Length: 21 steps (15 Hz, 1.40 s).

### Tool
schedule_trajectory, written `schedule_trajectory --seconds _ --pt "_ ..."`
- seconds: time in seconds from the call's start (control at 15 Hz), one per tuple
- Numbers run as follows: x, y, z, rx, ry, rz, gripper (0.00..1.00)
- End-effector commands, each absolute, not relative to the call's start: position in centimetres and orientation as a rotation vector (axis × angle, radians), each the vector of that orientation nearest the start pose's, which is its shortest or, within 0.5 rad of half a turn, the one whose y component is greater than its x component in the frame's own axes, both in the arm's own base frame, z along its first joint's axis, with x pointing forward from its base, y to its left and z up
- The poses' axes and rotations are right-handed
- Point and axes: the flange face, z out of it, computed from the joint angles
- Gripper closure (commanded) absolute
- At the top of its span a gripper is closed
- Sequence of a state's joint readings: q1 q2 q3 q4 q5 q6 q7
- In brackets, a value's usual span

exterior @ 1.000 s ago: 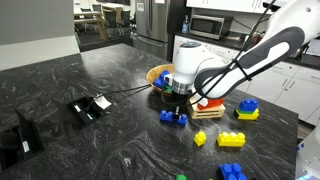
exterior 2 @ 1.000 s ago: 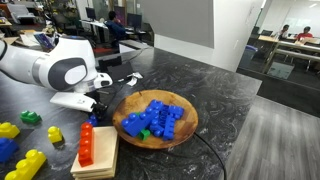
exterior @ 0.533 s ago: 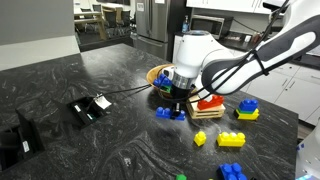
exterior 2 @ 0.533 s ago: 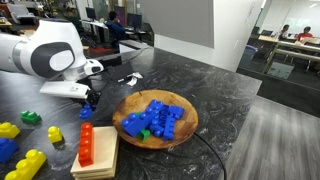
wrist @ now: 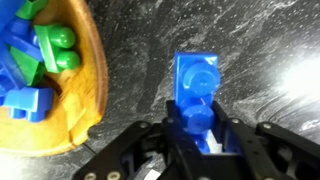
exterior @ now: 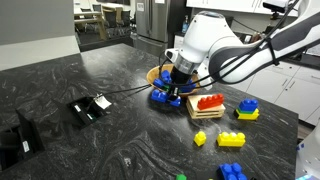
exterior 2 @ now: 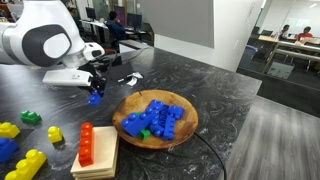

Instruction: Put the blue building block closest to the wooden bowl into it

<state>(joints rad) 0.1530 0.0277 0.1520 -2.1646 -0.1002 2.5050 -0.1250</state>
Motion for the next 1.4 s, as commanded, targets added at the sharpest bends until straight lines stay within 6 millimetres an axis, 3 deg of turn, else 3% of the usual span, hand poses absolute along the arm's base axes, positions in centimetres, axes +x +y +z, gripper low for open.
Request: schedule_trajectory --seconds 0.0,0.27,0.47,0.53,0.6,0.67,0.8,0.93,1.33 --pt "54.9 14.4 43.0 -3.056 -0.611 -0.695 0.9" --pt "57.1 9.0 43.8 -3.119 -0.307 -0.814 0.9" --pt "58.2 5.6 42.5 -3.17 -0.145 -0.773 0.9" --pt "58.5 5.1 41.7 -3.18 -0.127 -0.739 0.9" --pt "58.7 5.0 40.8 -3.174 -0.131 -0.707 0.4" --pt "58.0 4.8 41.2 -3.178 -0.152 -0.717 0.64" --pt "58.4 4.9 40.1 -3.183 -0.152 -0.689 0.52" --pt "58.6 4.9 40.4 -3.18 -0.151 -0.699 0.41" --pt "58.6 4.9 40.5 -3.179 -0.15 -0.702 0.4"
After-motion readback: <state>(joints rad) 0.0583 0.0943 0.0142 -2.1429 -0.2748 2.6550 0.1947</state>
